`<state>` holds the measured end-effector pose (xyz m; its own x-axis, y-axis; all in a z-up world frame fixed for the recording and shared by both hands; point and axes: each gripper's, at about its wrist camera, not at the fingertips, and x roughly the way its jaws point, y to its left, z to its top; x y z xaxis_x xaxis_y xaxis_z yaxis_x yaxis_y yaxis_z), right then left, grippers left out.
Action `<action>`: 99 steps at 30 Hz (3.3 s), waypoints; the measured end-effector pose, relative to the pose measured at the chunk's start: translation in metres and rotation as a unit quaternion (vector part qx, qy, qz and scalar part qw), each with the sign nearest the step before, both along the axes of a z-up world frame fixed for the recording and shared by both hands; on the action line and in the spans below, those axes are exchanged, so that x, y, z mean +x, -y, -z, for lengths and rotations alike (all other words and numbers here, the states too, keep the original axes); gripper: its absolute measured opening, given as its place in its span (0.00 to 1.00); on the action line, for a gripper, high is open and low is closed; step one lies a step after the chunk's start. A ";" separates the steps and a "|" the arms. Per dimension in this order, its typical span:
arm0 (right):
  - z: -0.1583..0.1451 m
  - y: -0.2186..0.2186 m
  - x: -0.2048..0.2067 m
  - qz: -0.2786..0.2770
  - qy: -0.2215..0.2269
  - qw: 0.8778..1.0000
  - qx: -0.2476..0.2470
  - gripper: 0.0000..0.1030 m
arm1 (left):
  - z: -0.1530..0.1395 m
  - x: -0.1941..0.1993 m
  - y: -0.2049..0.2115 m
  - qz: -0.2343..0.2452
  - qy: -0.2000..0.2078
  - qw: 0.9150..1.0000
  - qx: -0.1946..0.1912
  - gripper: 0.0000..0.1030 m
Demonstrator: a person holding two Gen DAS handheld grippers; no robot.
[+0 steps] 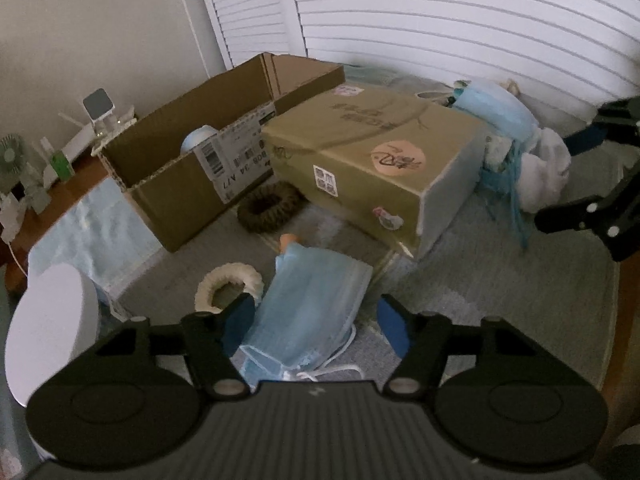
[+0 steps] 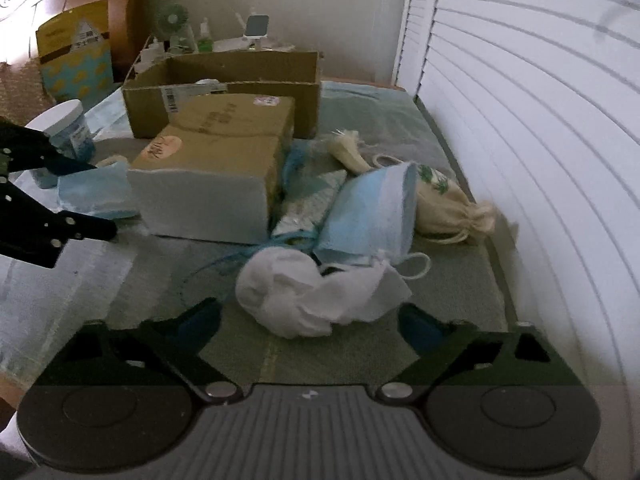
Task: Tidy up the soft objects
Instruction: 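Grasp the light blue pouch with the left gripper while the right grasps the white knotted cloth, then carry the white cloth into the cardboard box and open the right gripper while the left holds the pouch, then carry the light blue pouch into the cardboard box and open the left gripper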
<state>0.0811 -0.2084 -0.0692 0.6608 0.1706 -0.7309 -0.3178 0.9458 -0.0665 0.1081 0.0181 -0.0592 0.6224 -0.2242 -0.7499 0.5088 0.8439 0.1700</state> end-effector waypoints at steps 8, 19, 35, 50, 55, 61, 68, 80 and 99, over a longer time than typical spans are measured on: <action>-0.001 -0.015 0.007 -0.004 0.002 1.000 -0.018 0.60 | -0.001 0.003 -0.001 0.003 -0.018 0.999 -0.026 0.45; -0.019 -0.001 -0.009 -0.014 -0.003 1.000 0.006 0.55 | -0.014 -0.004 -0.010 -0.004 -0.044 0.997 -0.066 0.34; -0.058 0.009 -0.036 -0.025 0.020 0.999 0.003 0.55 | -0.050 -0.045 -0.002 0.037 -0.037 0.994 -0.091 0.34; -0.103 -0.032 0.023 -0.082 0.079 0.993 0.030 0.55 | -0.065 -0.056 -0.016 0.001 0.004 0.994 -0.113 0.34; -0.113 -0.051 0.066 -0.096 0.086 0.991 0.032 0.55 | -0.065 -0.050 -0.026 -0.023 0.008 0.993 -0.118 0.34; -0.118 -0.077 0.127 -0.115 0.084 0.989 0.031 0.55 | -0.062 -0.041 -0.036 -0.049 0.005 0.991 -0.122 0.34; -0.105 -0.090 0.184 -0.116 0.065 0.991 0.025 0.59 | -0.059 -0.030 -0.042 -0.072 0.002 0.990 -0.120 0.34; -0.088 -0.070 0.168 -0.091 0.052 0.994 0.040 1.00 | -0.055 -0.015 -0.044 -0.084 -0.009 0.990 -0.117 0.35; -0.083 -0.027 0.038 -0.058 0.067 0.993 0.079 1.00 | -0.102 0.073 -0.017 -0.046 0.015 0.995 -0.089 0.35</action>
